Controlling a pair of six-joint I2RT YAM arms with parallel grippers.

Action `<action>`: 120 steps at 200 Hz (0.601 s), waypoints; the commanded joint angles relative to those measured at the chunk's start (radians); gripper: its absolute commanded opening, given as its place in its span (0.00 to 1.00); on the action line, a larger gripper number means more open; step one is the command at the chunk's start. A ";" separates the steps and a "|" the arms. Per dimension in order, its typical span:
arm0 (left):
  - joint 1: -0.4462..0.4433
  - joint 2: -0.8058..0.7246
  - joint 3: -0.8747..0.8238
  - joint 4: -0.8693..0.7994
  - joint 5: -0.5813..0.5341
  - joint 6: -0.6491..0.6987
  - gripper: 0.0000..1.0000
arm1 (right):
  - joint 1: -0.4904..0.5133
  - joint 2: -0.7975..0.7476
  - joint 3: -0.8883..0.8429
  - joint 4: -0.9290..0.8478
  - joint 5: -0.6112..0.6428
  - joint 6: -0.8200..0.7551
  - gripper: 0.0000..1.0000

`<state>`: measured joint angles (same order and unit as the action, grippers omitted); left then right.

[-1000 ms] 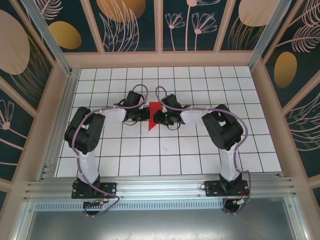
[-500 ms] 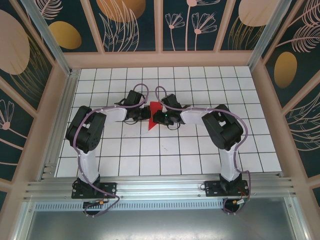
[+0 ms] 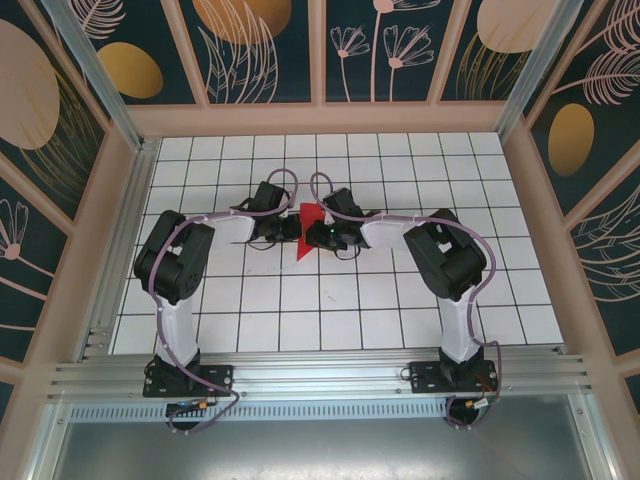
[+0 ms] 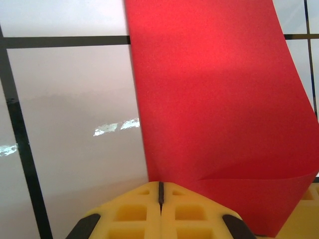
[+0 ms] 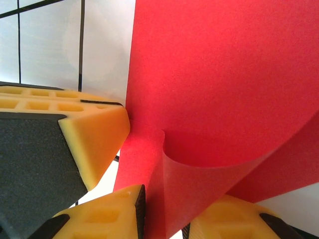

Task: Fold a paper plane with a square sheet of paper (pick it up from the middle)
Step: Third fold the triangle at the center of the table.

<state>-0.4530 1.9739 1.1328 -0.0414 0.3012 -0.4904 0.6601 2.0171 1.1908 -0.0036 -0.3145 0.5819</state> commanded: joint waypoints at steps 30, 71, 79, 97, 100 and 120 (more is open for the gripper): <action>-0.003 0.025 0.027 -0.023 -0.040 0.004 0.00 | -0.007 0.041 0.002 -0.061 0.029 -0.012 0.29; -0.004 0.036 0.021 -0.032 -0.045 0.008 0.00 | -0.014 -0.008 -0.001 -0.026 -0.011 0.011 0.33; -0.004 0.037 0.018 -0.032 -0.046 0.007 0.00 | -0.013 -0.031 -0.012 -0.009 -0.018 0.016 0.34; -0.006 0.036 0.009 -0.032 -0.051 0.010 0.00 | -0.013 -0.092 -0.045 0.022 -0.023 0.033 0.37; -0.006 0.038 0.007 -0.032 -0.051 0.010 0.00 | -0.013 -0.101 -0.054 0.030 -0.024 0.035 0.37; -0.006 0.038 0.000 -0.029 -0.053 0.012 0.00 | -0.004 -0.159 -0.116 0.078 -0.035 0.057 0.37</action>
<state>-0.4553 1.9797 1.1393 -0.0441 0.2832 -0.4904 0.6540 1.9602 1.1339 0.0189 -0.3347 0.6083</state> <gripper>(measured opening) 0.064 0.371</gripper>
